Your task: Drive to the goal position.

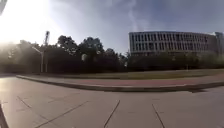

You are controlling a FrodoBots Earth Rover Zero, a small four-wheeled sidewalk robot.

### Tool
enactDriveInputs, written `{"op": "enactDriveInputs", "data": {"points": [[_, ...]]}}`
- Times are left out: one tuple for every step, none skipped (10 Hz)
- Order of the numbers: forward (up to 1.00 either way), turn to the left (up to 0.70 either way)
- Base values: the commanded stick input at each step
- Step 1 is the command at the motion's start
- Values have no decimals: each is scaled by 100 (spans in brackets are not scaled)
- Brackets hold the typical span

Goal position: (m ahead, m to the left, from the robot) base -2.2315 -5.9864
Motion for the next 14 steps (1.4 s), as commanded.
{"op": "enactDriveInputs", "data": {"points": [[70, -35], [70, -35], [70, -35], [70, -35], [70, -35], [70, -35], [70, -35], [70, -35], [70, -35], [70, -35], [70, -35], [70, -35], [70, -35], [70, -35]]}}
